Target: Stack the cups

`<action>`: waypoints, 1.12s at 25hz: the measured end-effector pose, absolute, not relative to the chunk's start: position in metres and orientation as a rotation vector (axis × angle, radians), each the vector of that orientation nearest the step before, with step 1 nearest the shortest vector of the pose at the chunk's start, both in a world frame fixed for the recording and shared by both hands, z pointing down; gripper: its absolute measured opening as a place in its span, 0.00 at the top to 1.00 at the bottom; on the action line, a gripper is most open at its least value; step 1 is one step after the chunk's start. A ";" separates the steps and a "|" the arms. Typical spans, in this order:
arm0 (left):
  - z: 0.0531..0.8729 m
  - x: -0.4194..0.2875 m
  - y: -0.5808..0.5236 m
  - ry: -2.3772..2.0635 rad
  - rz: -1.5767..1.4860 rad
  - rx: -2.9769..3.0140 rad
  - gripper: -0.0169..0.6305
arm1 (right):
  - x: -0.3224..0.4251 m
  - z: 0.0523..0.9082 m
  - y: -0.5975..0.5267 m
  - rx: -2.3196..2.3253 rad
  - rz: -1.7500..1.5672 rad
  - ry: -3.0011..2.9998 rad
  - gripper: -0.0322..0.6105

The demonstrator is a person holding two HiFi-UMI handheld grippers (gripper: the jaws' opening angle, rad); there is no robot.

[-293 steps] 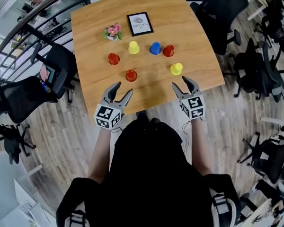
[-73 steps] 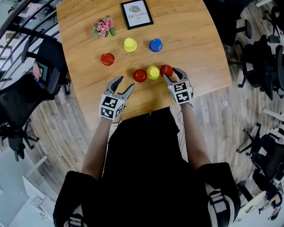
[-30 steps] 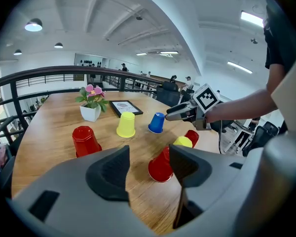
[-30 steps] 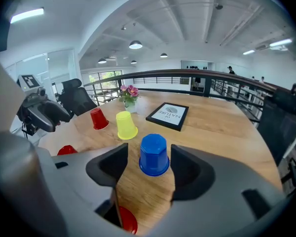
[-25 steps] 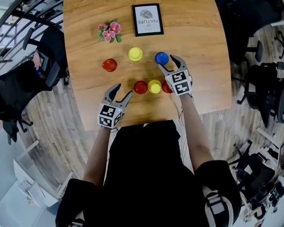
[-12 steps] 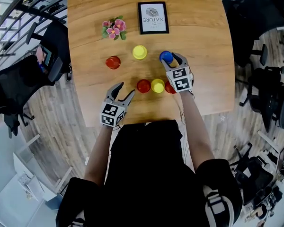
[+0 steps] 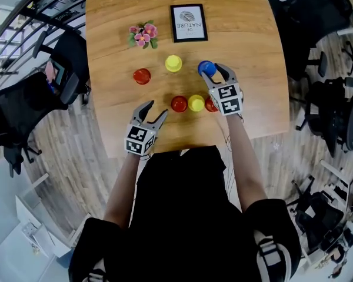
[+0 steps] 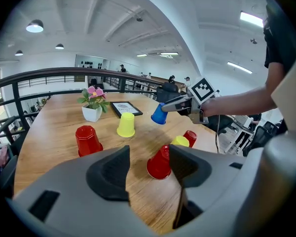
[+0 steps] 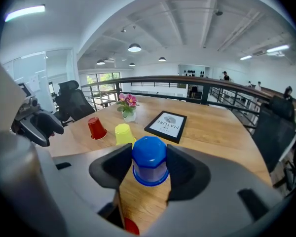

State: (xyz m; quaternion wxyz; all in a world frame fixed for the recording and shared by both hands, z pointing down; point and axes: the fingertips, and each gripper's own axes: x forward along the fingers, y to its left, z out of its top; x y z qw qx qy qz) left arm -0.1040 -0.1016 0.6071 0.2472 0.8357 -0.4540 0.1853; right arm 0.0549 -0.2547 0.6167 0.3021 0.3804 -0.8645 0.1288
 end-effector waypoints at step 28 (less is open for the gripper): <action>0.594 -0.120 -0.046 -1.162 0.462 2.400 0.56 | -0.002 0.585 -0.122 0.930 0.304 -2.319 0.59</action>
